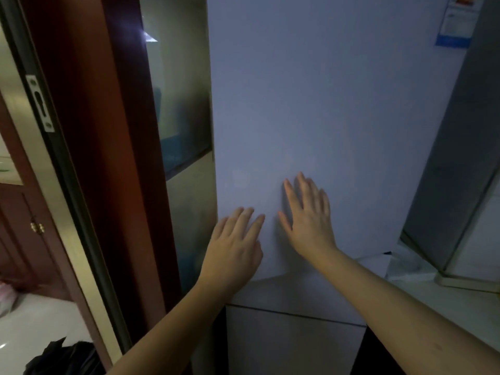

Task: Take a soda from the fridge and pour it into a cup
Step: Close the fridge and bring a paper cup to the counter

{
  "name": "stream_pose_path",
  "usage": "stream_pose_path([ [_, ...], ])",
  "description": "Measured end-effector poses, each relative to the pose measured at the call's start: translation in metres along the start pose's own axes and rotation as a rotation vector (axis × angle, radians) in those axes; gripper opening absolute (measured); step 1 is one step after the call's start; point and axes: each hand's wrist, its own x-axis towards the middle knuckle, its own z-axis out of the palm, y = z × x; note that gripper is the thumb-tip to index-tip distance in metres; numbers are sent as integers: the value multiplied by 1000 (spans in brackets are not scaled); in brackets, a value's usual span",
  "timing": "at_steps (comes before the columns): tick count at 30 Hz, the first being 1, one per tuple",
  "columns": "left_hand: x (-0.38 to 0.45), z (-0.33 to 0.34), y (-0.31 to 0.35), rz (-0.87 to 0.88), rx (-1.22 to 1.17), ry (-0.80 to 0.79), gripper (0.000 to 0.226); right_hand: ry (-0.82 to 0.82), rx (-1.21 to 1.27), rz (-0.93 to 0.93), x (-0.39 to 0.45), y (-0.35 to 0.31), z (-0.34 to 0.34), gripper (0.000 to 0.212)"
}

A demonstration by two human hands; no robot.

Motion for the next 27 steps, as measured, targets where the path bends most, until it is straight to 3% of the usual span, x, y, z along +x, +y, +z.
stream_pose_path([
  [3,29,19,-3,26,60,-43,68,59,-37,4,22,15,10,65],
  [11,73,86,-31,-65,121,-236,73,47,-85,-27,63,40,41,63],
  [22,120,129,-41,-154,96,-204,74,33,-77,-71,97,51,80,64],
  [27,143,145,-39,-147,29,-283,70,-17,-56,-103,113,62,97,69],
])
